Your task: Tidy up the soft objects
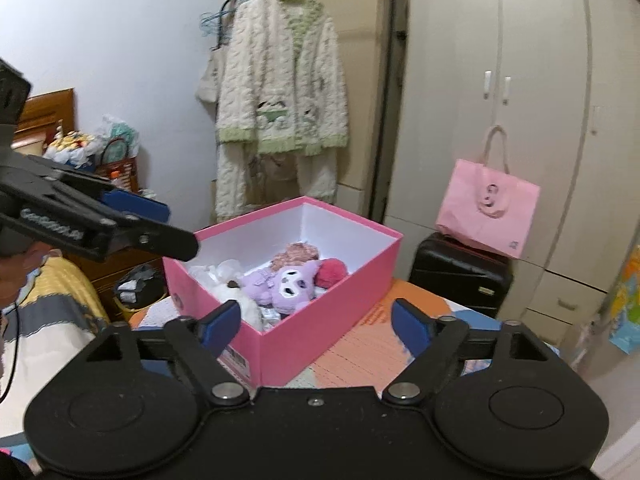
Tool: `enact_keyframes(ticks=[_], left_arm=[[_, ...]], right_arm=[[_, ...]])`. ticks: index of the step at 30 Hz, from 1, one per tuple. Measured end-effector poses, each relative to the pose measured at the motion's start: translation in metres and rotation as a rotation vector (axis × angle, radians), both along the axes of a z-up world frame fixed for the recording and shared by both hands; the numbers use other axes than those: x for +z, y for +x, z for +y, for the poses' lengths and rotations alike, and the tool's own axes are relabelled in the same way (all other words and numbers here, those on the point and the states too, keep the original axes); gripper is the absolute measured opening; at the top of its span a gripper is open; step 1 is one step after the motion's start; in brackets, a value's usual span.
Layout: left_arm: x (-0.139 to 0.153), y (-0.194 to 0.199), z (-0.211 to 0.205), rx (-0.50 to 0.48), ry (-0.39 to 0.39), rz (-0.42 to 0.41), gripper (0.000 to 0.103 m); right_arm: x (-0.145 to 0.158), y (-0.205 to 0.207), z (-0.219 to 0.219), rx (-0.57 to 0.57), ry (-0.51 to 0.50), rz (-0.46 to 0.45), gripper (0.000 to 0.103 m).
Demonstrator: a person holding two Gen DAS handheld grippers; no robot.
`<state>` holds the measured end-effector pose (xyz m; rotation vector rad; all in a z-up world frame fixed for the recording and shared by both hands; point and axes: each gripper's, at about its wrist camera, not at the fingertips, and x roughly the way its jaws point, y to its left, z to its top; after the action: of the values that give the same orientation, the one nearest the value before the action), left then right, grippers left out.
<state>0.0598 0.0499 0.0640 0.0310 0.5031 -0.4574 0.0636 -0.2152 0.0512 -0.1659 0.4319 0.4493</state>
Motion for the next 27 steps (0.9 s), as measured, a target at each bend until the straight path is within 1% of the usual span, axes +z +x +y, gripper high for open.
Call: enact_keyframes(ticks=[2,3,5,6,8,10,12,14,15,17,18,20,22,23,25,27], left_arm=[[0.001,-0.005,0.000,-0.002,-0.008,-0.007,0.087],[0.001,-0.006,0.000,-0.003,-0.014,-0.008,0.089],[0.000,-0.008,0.001,0.002,-0.020,0.001,0.097],[0.000,-0.008,0.001,0.015,-0.018,0.009,0.098],[-0.002,-0.006,-0.001,0.047,-0.003,0.020,0.099],[-0.002,-0.006,-0.004,0.093,0.029,0.019,0.100],[-0.002,-0.006,-0.008,0.169,0.064,0.027,0.100],[-0.002,-0.009,-0.008,0.218,0.061,0.030,0.100],[-0.002,-0.011,-0.007,0.215,0.049,0.024,0.100],[-0.002,-0.018,-0.006,0.174,0.045,-0.007,0.100],[-0.003,-0.020,-0.007,0.148,0.056,-0.015,0.100],[-0.006,-0.022,-0.008,0.129,0.059,0.000,0.100],[-0.010,-0.024,-0.007,0.142,0.040,0.009,0.100],[-0.012,-0.026,-0.008,0.149,0.044,0.006,0.100],[-0.016,-0.029,-0.012,0.164,0.082,-0.020,0.100],[-0.018,-0.032,-0.015,0.200,0.115,-0.057,0.100]], right_arm=[[0.000,-0.005,-0.004,-0.045,0.009,0.011,0.089],[0.000,-0.006,-0.005,-0.064,0.013,0.020,0.093],[-0.001,-0.009,-0.011,-0.104,0.025,0.033,0.101],[0.000,-0.010,-0.012,-0.125,0.024,0.041,0.103],[0.001,-0.010,-0.014,-0.178,0.005,0.076,0.103],[0.003,-0.011,-0.017,-0.230,0.006,0.103,0.103],[0.003,-0.014,-0.022,-0.250,0.039,0.114,0.103],[0.003,-0.016,-0.030,-0.275,0.094,0.137,0.103],[0.003,-0.018,-0.033,-0.290,0.117,0.147,0.103],[0.000,-0.021,-0.037,-0.307,0.160,0.155,0.103],[-0.002,-0.023,-0.038,-0.309,0.174,0.152,0.103],[-0.004,-0.028,-0.038,-0.315,0.177,0.132,0.103],[-0.006,-0.033,-0.035,-0.317,0.165,0.104,0.103],[-0.006,-0.036,-0.034,-0.319,0.158,0.090,0.103],[-0.006,-0.042,-0.028,-0.331,0.125,0.042,0.103],[-0.004,-0.046,-0.026,-0.344,0.102,0.013,0.103]])
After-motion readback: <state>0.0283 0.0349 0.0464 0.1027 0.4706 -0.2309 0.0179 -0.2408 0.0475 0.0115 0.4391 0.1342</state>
